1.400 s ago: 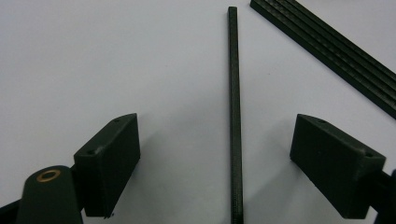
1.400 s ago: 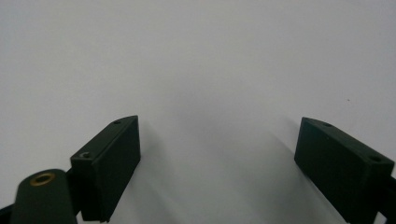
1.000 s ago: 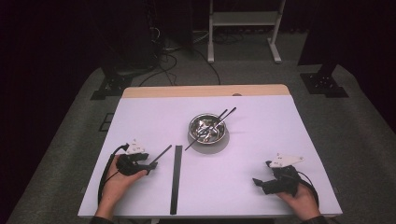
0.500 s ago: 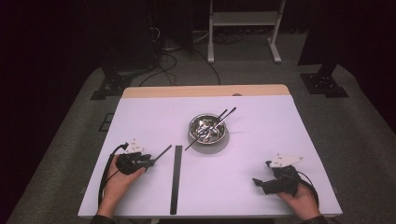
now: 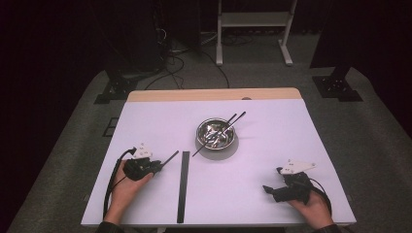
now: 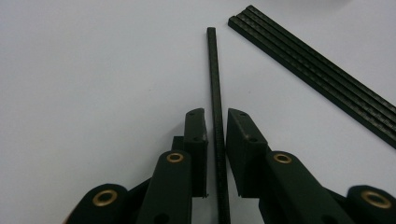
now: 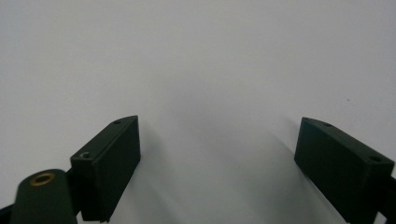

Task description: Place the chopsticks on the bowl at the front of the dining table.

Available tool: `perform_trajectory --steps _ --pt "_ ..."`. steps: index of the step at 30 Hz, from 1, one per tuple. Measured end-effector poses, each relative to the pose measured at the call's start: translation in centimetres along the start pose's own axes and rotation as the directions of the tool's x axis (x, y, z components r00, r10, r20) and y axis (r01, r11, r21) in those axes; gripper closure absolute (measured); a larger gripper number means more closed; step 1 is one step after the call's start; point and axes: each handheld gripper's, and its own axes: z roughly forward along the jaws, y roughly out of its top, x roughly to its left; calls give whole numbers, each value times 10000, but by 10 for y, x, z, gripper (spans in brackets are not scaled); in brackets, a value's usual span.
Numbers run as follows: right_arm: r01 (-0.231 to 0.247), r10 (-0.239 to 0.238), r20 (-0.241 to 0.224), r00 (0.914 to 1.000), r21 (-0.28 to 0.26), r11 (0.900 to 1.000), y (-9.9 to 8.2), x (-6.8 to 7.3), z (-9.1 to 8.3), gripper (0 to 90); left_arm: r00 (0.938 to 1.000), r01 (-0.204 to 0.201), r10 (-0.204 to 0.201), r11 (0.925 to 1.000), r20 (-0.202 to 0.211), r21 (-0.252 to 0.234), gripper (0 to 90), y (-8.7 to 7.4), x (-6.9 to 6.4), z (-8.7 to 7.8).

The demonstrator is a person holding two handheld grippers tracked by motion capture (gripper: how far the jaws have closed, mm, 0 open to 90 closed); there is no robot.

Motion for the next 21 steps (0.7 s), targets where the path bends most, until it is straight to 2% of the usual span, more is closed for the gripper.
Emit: perform_trajectory --steps 11,21 --pt "-1 1 0 10000 0 10000 0 0 0 126 9999 149 -148 9999 84 -80 860 0 0 1" --pt "0 0 0 10000 0 10000 0 0 0 126 9991 334 -331 9994 269 -81 867 -1 3 1"
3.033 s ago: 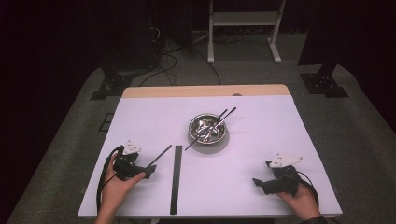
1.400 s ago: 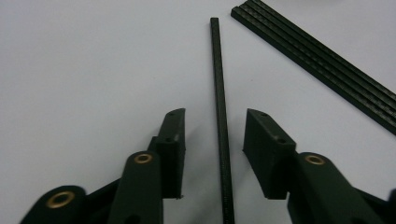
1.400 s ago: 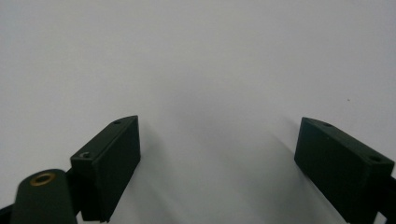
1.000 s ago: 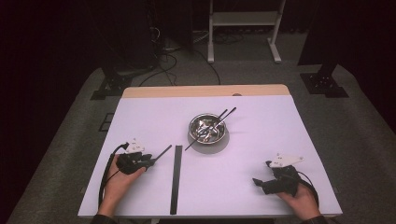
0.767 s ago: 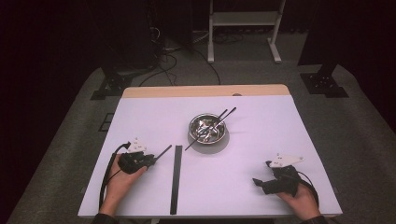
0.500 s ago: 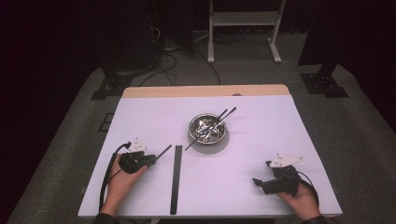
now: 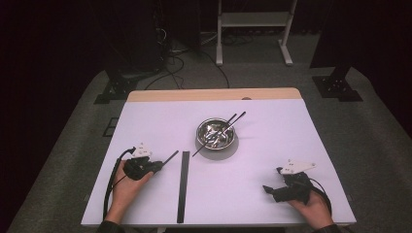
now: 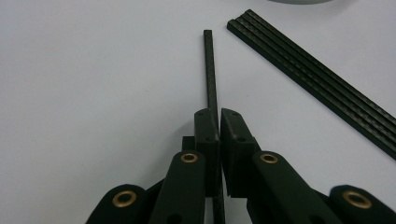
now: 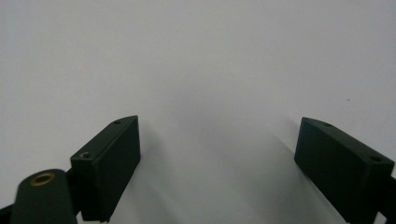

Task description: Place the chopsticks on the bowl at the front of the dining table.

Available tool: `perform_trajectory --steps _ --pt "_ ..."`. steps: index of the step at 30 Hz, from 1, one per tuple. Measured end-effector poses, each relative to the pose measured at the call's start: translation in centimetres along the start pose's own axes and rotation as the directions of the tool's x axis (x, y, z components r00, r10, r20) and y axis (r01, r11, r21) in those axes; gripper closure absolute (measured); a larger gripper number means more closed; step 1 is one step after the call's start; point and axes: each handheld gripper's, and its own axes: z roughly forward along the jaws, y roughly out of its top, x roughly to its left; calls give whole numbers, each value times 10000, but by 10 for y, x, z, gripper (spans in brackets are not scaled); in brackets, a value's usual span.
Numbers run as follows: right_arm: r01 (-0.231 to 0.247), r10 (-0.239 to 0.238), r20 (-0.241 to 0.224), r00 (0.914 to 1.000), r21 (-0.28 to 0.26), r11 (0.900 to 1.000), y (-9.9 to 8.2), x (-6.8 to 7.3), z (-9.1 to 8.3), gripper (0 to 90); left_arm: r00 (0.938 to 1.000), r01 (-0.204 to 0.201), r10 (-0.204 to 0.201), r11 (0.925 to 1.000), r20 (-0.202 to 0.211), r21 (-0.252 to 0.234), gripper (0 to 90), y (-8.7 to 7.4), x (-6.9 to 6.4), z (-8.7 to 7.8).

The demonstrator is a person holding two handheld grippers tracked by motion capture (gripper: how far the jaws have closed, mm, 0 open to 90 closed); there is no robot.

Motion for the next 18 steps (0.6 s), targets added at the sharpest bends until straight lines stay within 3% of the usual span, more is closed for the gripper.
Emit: perform_trajectory --steps 9,18 --pt "-4 4 2 10000 0 10000 0 0 0 126 9997 160 -159 9999 -171 23 868 1 1 -2" --pt "-5 5 6 10000 2 10000 0 0 0 126 9986 503 -507 9985 -159 -227 867 6 1 -15"
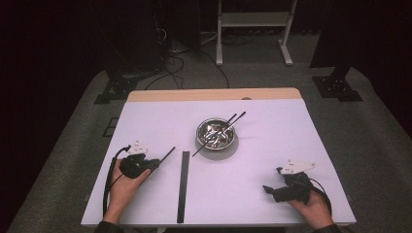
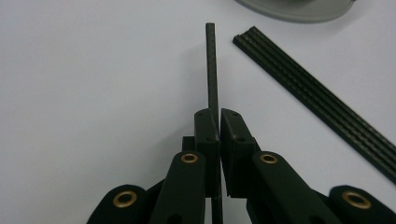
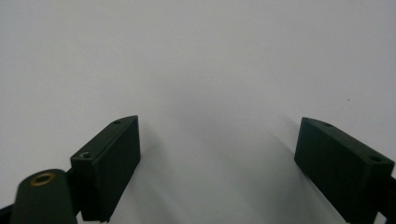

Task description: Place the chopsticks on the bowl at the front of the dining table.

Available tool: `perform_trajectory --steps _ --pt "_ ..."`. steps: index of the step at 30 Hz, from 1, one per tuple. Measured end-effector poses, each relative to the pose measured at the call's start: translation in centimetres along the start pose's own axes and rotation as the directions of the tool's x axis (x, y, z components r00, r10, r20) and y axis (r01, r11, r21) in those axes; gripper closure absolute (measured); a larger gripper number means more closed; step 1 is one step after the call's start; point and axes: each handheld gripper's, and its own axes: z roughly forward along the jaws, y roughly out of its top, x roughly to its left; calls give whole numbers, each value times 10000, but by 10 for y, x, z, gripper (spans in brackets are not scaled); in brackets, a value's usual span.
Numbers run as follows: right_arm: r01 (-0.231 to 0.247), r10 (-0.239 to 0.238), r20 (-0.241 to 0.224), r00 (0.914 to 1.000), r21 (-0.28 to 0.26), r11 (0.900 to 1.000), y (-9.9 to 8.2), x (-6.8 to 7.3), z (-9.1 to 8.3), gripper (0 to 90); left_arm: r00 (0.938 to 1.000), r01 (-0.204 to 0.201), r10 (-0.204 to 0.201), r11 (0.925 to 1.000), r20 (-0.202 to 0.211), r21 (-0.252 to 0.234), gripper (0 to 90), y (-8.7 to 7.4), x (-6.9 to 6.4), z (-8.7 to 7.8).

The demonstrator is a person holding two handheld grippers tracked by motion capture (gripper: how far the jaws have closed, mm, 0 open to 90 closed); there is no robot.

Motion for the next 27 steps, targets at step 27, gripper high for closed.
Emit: perform_trajectory --steps 27 --pt "-5 5 -3 10000 2 10000 0 0 0 126 9999 -116 117 9991 26 -397 869 49 -18 -22"
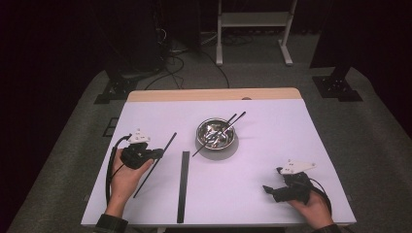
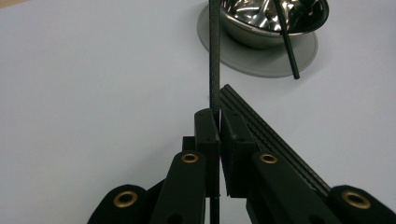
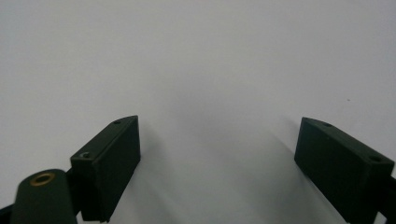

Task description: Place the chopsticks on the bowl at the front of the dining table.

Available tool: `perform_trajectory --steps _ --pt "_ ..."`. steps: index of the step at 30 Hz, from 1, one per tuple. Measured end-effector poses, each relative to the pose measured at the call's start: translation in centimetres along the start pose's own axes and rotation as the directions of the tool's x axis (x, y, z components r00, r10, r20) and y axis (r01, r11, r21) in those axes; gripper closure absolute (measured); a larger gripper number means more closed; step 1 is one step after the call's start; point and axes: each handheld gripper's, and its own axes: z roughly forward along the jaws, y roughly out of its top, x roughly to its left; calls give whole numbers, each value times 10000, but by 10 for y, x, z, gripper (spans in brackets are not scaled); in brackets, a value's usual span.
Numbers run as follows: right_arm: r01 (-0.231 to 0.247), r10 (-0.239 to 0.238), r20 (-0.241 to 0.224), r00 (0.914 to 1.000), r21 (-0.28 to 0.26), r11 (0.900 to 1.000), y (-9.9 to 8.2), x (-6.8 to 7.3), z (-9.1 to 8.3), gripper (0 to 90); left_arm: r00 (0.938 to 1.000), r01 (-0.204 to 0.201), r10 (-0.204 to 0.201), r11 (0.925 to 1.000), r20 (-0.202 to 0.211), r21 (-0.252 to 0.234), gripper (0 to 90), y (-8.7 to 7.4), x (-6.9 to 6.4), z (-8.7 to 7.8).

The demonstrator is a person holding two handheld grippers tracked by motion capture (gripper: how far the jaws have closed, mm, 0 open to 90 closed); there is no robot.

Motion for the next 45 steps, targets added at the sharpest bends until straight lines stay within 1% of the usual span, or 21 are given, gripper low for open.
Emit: perform_trajectory --steps 9,13,14,15,16,17,18,19,21,24,25,29,32,33,35,39,40,42,43,44,45 --pt "-3 3 -1 10000 3 10000 0 0 0 126 9998 -194 195 9997 69 -122 869 20 -6 -3" --pt "6 -6 1 10000 -1 10000 0 0 0 126 9996 -274 276 9994 87 -191 869 29 -8 -2" --pt "8 -8 1 10000 -1 10000 0 0 0 126 9995 -295 297 9993 116 -215 869 34 -8 0" --pt "8 -8 1 10000 -1 10000 0 0 0 126 9995 -295 297 9993 116 -215 869 34 -8 0" --pt "7 -7 -1 10000 0 10000 0 0 0 126 9993 -325 329 9993 175 -193 869 39 -9 3" --pt "7 -7 -1 10000 0 10000 0 0 0 126 9993 -325 329 9993 175 -193 869 39 -9 3" --pt "-7 7 6 10000 0 10000 0 0 0 126 9991 -369 372 9992 210 -154 869 44 -9 6" --pt "-7 7 6 10000 0 10000 0 0 0 126 9991 -369 372 9992 210 -154 869 44 -9 6" --pt "-4 4 -1 10000 -5 10000 0 0 0 126 9988 -402 406 9991 262 -150 869 52 -9 11" --pt "2 -2 -8 10000 1 10000 0 0 0 126 9988 -395 399 9991 295 -139 869 59 -9 17" --pt "-9 9 -7 10000 1 10000 0 0 0 126 9985 -447 450 9990 314 -92 869 61 -9 19" --pt "2 -2 -3 10000 -5 10000 0 0 0 126 9983 -473 475 9989 346 -72 869 67 -10 25" --pt "2 -2 0 10000 -5 10000 0 0 0 126 9977 -491 492 9988 468 -29 869 74 -10 34" --pt "11 -11 1 10000 -5 10000 0 0 0 126 9977 -491 492 9988 468 -29 869 74 -10 34" --pt "-6 6 -9 10000 2 10000 0 0 0 126 9970 -565 561 9984 526 64 869 79 -10 42" --pt "-2 2 -4 10000 1 10000 0 0 0 126 9971 -503 503 9987 576 -2 869 85 -11 48" --pt "0 0 -6 10000 -3 10000 0 0 0 126 9966 -566 562 9984 596 60 869 89 -11 53" --pt "9 -9 -5 10000 -4 10000 0 0 0 126 9963 -553 549 9985 659 46 869 93 -12 58" --pt "9 -9 -5 10000 -4 10000 0 0 0 126 9963 -553 549 9985 659 46 869 93 -12 58" --pt "8 -8 -7 10000 -4 10000 0 0 0 126 9955 -669 661 9977 672 94 868 97 -13 62" --pt "8 -8 -7 10000 -4 10000 0 0 0 126 9955 -669 661 9977 672 94 868 97 -13 62"
